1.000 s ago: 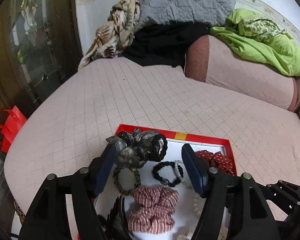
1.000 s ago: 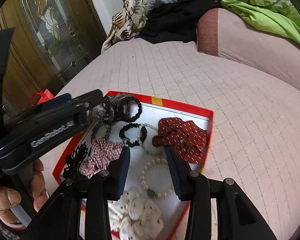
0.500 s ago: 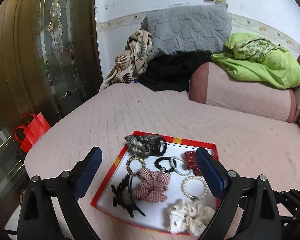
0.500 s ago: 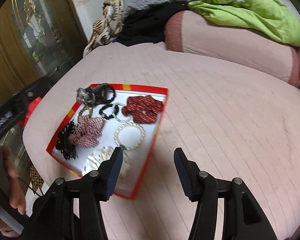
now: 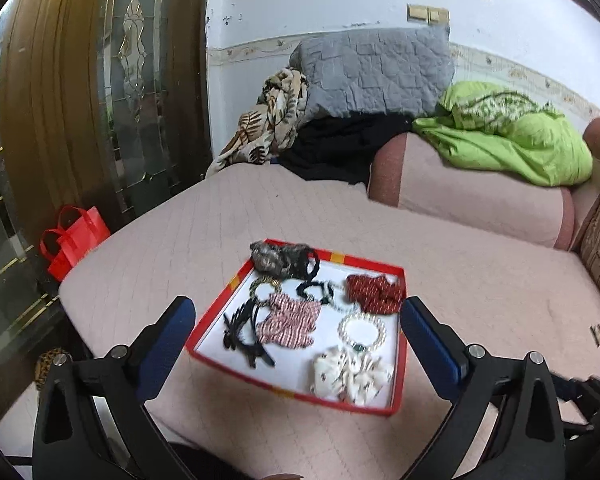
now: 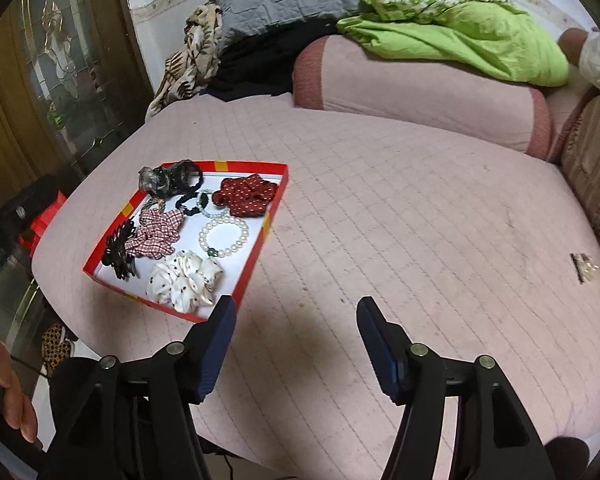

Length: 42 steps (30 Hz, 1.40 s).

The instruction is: Organize jewelry

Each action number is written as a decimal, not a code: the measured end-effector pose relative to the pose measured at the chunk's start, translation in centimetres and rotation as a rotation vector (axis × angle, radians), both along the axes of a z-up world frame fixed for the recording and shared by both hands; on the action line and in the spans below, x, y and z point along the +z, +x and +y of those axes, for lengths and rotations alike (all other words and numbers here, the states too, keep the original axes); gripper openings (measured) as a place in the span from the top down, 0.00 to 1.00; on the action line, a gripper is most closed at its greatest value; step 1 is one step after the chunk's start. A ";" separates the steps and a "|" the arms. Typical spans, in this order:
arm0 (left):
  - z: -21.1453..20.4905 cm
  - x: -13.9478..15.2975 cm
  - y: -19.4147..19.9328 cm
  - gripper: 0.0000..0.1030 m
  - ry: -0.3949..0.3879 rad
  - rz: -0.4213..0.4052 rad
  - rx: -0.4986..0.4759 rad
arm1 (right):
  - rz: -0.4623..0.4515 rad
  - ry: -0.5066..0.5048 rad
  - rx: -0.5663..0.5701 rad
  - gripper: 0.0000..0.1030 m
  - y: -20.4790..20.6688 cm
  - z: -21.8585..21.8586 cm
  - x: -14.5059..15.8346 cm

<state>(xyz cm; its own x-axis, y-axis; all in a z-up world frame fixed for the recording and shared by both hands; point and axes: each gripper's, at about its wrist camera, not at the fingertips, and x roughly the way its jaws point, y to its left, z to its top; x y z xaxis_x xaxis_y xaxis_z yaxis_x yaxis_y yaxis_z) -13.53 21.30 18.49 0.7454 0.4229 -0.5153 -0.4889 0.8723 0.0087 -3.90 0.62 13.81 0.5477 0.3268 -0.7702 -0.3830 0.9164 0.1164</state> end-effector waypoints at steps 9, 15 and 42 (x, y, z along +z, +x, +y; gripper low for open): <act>-2.0 -0.6 -1.7 0.01 -0.025 0.028 -0.059 | -0.032 -0.004 -0.035 0.30 -1.4 -1.4 0.6; -2.8 -1.2 -1.8 0.01 -0.023 0.056 -0.082 | -0.044 -0.028 -0.044 0.29 -1.8 -1.3 0.6; -2.2 -4.3 -0.1 0.01 -0.089 0.152 -0.129 | 0.005 -0.099 -0.092 0.24 -0.3 -0.7 -2.1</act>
<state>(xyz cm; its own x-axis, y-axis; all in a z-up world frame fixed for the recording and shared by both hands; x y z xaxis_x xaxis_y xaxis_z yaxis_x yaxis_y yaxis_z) -13.59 19.10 14.22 0.7011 0.2763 -0.6574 -0.3717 0.9283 -0.0061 -4.25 -0.11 11.68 0.5682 0.1979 -0.7988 -0.2968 0.9546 0.0254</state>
